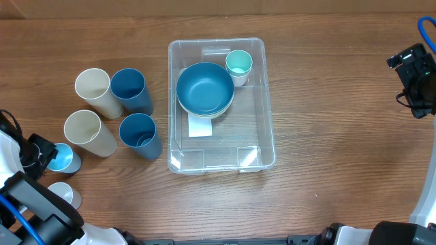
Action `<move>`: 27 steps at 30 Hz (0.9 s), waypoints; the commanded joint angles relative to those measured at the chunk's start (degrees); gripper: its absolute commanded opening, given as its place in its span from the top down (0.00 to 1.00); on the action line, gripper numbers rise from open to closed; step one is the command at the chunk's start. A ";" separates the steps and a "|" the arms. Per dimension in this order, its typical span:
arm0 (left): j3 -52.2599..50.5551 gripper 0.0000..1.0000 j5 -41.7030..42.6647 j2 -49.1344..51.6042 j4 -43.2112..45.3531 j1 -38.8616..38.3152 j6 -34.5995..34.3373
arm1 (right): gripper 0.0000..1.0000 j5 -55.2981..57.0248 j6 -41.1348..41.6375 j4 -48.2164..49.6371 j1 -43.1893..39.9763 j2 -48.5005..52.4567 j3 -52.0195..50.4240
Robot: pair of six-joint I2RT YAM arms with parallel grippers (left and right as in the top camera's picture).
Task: Pack container
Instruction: 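Grasp the light-blue cup with the left gripper, then place the light-blue cup into the stacked cups in the container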
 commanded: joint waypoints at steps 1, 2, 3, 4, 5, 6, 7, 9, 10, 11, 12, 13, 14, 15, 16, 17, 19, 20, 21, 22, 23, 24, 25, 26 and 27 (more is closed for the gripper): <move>-0.52 0.84 0.28 -0.17 1.95 0.24 0.24 | 0.00 0.20 0.26 0.13 0.11 -0.28 0.52; -0.52 0.90 0.28 -0.17 2.38 0.24 0.24 | 0.00 0.20 0.26 0.13 0.11 -0.28 0.52; -0.52 0.91 0.28 -0.17 2.71 0.24 0.24 | 0.00 0.20 0.26 0.13 0.11 -0.28 0.52; -0.52 0.90 0.35 -0.17 2.86 0.24 0.24 | 0.00 0.20 0.26 0.13 0.11 -0.28 0.52; -0.52 0.89 0.57 -0.17 2.89 0.24 0.24 | 0.00 0.20 0.26 0.15 0.11 -0.28 0.52; -0.52 0.89 0.79 -0.17 2.89 0.24 0.24 | 0.00 0.20 0.26 0.13 0.11 -0.28 0.52; -0.52 0.90 0.79 -0.17 2.89 0.20 0.24 | 0.00 0.20 0.26 0.13 0.11 -0.28 0.52; -0.55 0.94 1.88 -0.17 3.02 0.17 0.26 | 0.00 0.20 0.26 0.13 0.11 -0.28 0.52; -0.52 0.96 2.23 -0.17 3.02 0.17 0.26 | 0.00 0.20 0.26 0.13 0.11 -0.28 0.52; -0.52 0.96 2.23 -0.17 3.02 0.17 0.26 | 0.00 0.20 0.26 0.13 0.11 -0.28 0.52; -0.55 0.96 2.23 -0.17 3.19 0.17 0.24 | 0.00 0.20 0.26 0.13 0.11 -0.28 0.52; -0.55 0.96 2.25 -0.17 3.23 0.17 0.24 | 0.00 0.20 0.26 0.13 0.11 -0.28 0.52; -0.52 0.96 2.47 -0.17 3.23 0.17 0.24 | 0.00 0.20 0.26 0.13 0.11 -0.28 0.52; -0.42 0.96 3.74 -0.17 3.30 0.17 0.28 | 0.00 0.20 0.26 0.13 0.11 -0.28 0.52; 0.52 0.96 5.27 -0.20 2.80 0.17 1.38 | 0.00 0.20 0.26 0.15 0.11 -0.28 0.52; 2.01 0.96 5.29 -0.22 1.42 0.17 1.53 | 0.00 0.20 0.26 0.13 0.11 -0.28 0.52; 7.65 0.96 6.27 -0.72 -3.28 0.13 1.55 | 0.00 0.20 0.26 0.13 0.11 -0.28 0.52; 11.06 0.96 7.10 -1.07 -5.92 0.00 1.57 | 0.00 0.20 0.26 0.13 0.11 -0.28 0.52; 15.85 0.96 8.85 -1.64 -8.96 -0.52 2.16 | 0.00 0.20 0.26 0.15 0.11 -0.28 0.52; 21.11 0.96 10.80 -2.43 -12.17 -1.77 2.62 | 0.00 0.20 0.26 0.13 0.11 -0.28 0.52; 25.14 0.96 10.99 -3.08 -14.45 -3.21 2.82 | 0.00 0.20 0.26 0.13 0.11 -0.28 0.52; 30.18 0.96 10.75 -3.87 -17.09 -5.62 3.43 | 0.00 0.20 0.26 0.13 0.11 -0.28 0.52; 34.36 0.96 10.73 -4.52 -18.88 -8.13 4.31 | 0.00 0.20 0.26 0.15 0.11 -0.28 0.52; 38.80 0.96 10.51 -5.16 -20.41 -11.74 5.22 | 0.00 0.20 0.26 0.13 0.11 -0.28 0.52; 42.32 0.96 9.46 -5.55 -21.59 -15.37 5.44 | 0.00 0.20 0.26 0.13 0.11 -0.28 0.52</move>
